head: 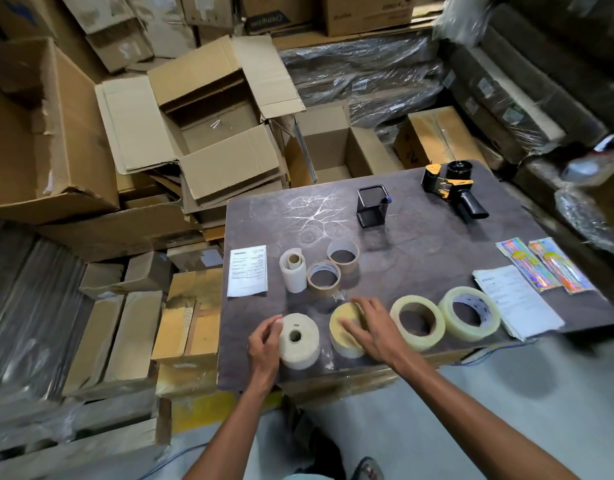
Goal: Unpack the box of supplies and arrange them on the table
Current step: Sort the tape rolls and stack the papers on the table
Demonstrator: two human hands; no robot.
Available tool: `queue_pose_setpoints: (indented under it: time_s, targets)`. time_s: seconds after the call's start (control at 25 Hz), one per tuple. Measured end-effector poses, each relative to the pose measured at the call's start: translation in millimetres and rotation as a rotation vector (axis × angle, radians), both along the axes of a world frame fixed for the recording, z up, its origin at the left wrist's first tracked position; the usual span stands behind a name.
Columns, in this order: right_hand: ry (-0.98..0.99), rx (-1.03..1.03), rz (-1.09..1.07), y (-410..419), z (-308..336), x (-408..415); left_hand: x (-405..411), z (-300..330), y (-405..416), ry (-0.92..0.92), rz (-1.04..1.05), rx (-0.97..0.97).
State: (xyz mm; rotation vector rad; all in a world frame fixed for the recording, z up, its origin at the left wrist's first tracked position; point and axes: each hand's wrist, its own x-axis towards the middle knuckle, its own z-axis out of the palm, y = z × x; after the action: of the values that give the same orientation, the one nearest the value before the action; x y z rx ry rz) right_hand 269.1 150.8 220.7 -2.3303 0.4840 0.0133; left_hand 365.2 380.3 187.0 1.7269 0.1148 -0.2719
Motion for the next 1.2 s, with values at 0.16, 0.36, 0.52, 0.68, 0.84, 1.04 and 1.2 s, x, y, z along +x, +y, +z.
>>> queue_pose_setpoints:
  time_s: [0.16, 0.36, 0.52, 0.68, 0.84, 1.04, 1.2]
  targets:
    - [-0.016, -0.01, 0.063, 9, -5, -25, -25, 6, 7, -0.048, -0.133, 0.077]
    - [0.055, 0.121, -0.103, 13, -11, -25, -42, 10, 7, -0.103, -0.228, 0.159]
    - [0.038, 0.106, -0.17, 18, -13, -22, -45, 8, 2, -0.098, -0.194, 0.188]
    - [-0.003, 0.142, -0.22, 20, -20, -25, -48, 8, -1, -0.087, -0.148, 0.22]
    - [-0.05, 0.22, -0.254, 25, -23, -28, -45, 4, -7, -0.044, -0.111, 0.277]
    - [-0.084, 0.227, -0.343, 30, -17, -29, -42, 5, -8, -0.048, -0.089, 0.31]
    - [-0.115, 0.232, -0.339, 28, -13, -31, -45, 4, -6, -0.053, -0.09, 0.304]
